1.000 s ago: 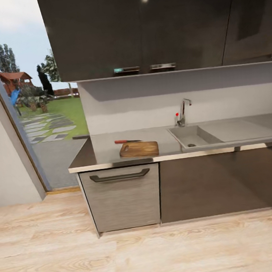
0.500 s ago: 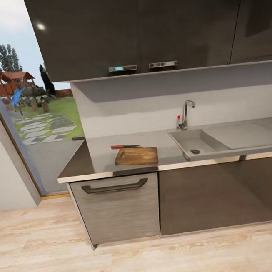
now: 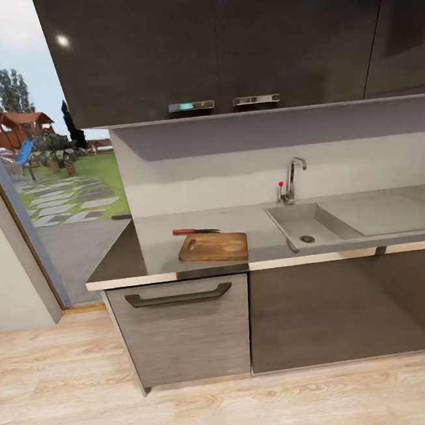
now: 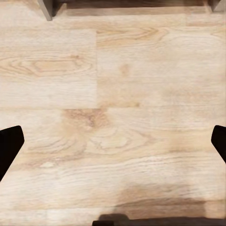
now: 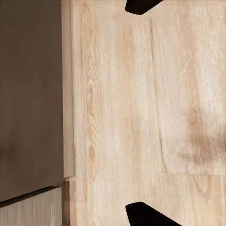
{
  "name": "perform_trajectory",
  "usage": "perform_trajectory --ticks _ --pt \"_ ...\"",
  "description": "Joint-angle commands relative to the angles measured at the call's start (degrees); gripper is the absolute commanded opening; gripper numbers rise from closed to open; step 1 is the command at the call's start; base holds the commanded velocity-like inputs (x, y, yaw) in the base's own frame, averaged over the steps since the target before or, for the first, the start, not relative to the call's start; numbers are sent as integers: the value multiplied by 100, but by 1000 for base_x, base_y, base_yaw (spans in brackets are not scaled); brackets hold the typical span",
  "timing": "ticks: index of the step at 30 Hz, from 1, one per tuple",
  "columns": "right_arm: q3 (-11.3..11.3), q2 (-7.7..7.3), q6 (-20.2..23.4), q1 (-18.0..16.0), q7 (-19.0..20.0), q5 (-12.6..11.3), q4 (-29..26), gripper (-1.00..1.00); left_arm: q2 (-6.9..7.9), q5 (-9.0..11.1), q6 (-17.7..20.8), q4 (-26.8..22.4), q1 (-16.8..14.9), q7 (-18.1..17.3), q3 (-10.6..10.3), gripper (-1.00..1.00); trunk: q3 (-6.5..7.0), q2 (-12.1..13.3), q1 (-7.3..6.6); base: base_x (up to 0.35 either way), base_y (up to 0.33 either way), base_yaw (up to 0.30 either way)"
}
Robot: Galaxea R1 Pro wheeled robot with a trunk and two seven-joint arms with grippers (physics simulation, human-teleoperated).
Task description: In the kitchen, take the Vidalia onion out of the sink, dice it on the chopping board with the paring knife, put the diced onion into the bowl on the countertop, then place both the paring knife and the chopping board into the sink.
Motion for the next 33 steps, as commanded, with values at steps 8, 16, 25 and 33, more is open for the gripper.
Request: perform_trajectory --ticks 8,16,25,33 --pt "2 -7 -14 -1 -16 3 3 100 -22 17 -3 -2 2 6 6 100 121 278 -154 0 0 0" --pt "10 -9 -17 -1 -16 9 3 100 -21 18 -4 7 1 6 7 100 264 599 -330 0 0 0" --pt "11 -13 -17 -1 -16 10 3 100 -14 18 -1 2 1 6 7 100 426 960 -527 0 0 0" --pt "11 -18 -17 -1 -16 10 3 100 -17 18 -3 -1 2 6 7 100 570 1281 -703 0 0 0"
